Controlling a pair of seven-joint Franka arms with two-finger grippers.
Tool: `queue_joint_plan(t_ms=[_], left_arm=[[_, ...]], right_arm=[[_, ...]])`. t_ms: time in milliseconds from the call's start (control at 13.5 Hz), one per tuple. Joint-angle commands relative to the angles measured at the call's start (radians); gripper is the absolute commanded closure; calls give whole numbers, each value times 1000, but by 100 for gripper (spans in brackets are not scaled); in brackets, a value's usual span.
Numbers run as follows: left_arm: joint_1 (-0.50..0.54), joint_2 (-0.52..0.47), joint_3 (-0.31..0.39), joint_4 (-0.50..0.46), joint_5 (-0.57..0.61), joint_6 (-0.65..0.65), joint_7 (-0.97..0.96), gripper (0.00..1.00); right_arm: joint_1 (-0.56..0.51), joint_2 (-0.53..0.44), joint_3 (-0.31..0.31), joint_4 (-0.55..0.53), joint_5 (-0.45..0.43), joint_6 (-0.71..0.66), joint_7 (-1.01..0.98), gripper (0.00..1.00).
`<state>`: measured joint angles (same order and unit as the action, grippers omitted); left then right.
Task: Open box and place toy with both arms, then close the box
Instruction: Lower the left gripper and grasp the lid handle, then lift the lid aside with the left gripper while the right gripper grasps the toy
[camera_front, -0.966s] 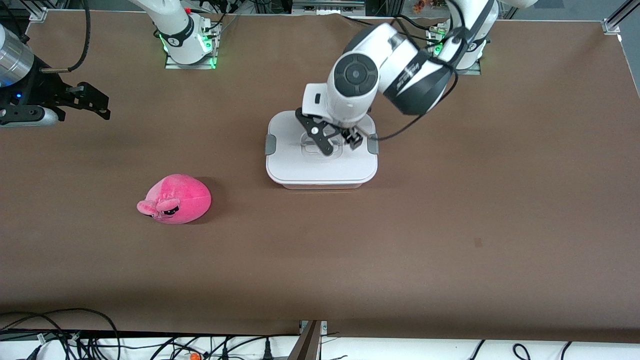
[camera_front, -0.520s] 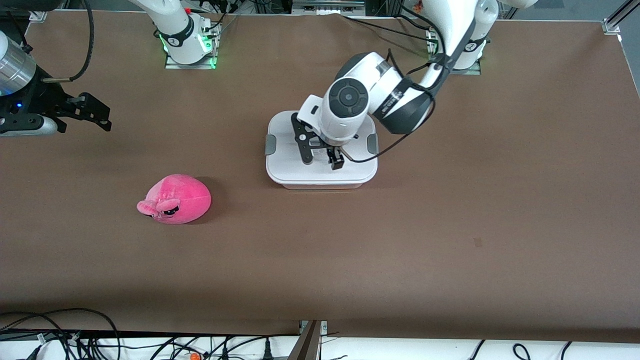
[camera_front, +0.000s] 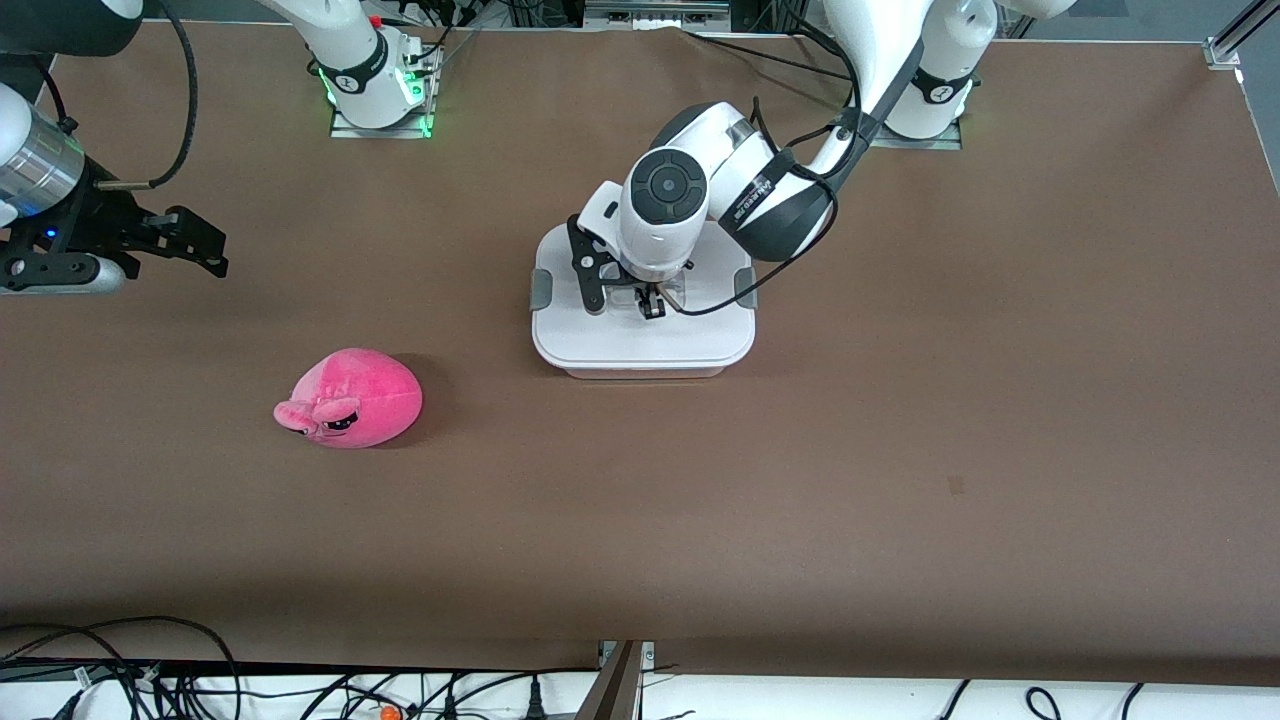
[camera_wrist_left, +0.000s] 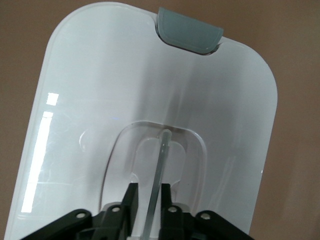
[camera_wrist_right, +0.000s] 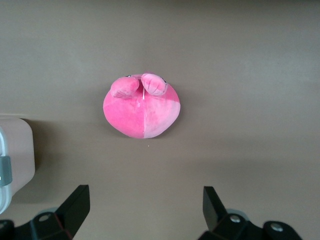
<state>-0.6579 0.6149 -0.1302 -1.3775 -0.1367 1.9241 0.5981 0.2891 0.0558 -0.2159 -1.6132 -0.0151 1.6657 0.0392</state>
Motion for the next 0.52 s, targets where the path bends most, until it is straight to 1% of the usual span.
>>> queue_joint_plan(t_ms=[0,223,371,446], left_arm=[[0,-21,1,-18,23,-2,17,100],[0,-35,1,-15,23,-31,23,100],[0,-76,0,-3,16,-97,19,100],[0,-114,0,-3,14,-156,25,100]], right_arm=[[-2,96,3,30,-12,-6,-10,0],[4,108,6,30,-29,23,-41,0],[10,153,9,29,-26,23,-41,0],[15,177,9,29,-25,25,-41,0]])
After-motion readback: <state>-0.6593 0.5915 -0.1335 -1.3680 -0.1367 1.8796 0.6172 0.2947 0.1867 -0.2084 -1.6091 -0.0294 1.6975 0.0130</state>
